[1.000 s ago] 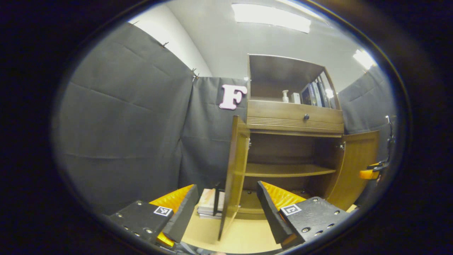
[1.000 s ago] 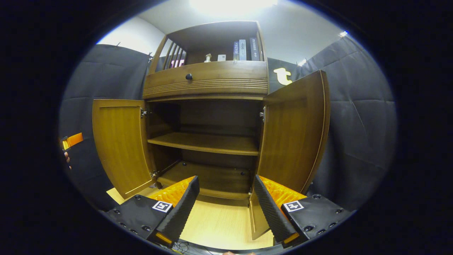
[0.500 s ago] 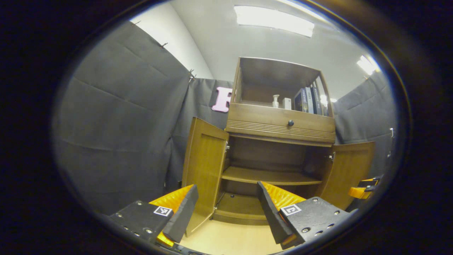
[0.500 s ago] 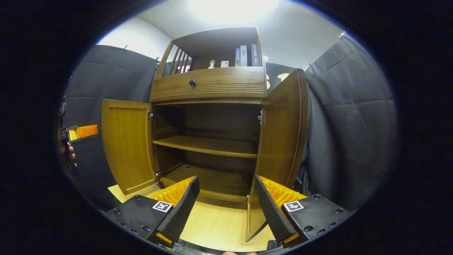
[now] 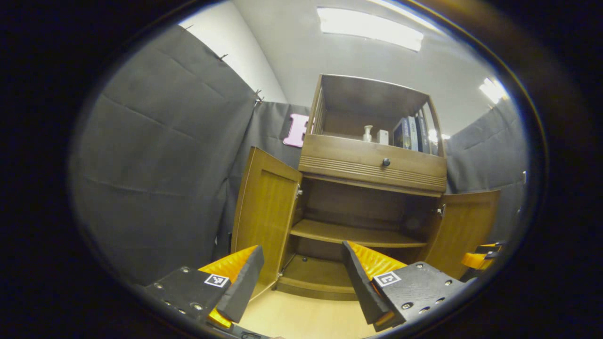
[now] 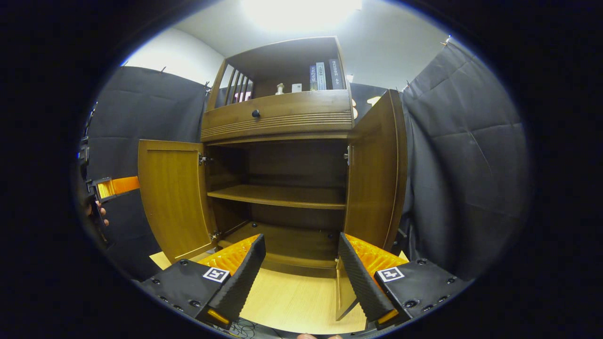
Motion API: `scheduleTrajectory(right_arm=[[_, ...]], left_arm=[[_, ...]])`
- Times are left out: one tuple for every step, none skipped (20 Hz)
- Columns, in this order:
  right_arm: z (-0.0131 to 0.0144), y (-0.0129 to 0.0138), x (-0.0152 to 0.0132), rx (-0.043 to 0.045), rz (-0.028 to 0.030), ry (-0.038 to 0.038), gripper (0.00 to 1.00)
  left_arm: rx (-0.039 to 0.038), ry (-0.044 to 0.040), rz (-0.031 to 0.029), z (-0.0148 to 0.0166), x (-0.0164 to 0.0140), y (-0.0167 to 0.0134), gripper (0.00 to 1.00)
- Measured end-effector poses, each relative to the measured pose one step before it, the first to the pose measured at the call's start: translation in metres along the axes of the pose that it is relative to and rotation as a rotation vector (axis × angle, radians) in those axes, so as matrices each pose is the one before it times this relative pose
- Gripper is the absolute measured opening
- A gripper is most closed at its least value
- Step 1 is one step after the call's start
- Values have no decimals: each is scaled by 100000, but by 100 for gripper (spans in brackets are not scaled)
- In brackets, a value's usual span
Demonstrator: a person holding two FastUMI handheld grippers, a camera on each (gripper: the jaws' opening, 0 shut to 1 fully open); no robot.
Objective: Open the right door of the double-door shoe cabinet with the right hand, and open the left door with the left hand.
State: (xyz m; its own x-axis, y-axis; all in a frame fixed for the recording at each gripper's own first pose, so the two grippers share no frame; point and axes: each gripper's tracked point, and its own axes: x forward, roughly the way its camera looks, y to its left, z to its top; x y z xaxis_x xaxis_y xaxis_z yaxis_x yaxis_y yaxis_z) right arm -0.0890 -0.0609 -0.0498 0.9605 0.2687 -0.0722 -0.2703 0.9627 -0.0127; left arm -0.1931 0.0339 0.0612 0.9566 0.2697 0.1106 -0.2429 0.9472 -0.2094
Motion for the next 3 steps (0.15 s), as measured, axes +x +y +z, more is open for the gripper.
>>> scheduleTrajectory(right_arm=[[-22,141,-8,-72,-97,144,98],[53,117,-36,437,79,-63,98],[123,156,-64,807,242,-391,98]], left_arm=[[-698,318,-696,-364,129,-323,95],[-1233,130,-901,-170,26,-245,95],[-1135,112,-564,-112,-25,-249,95]])
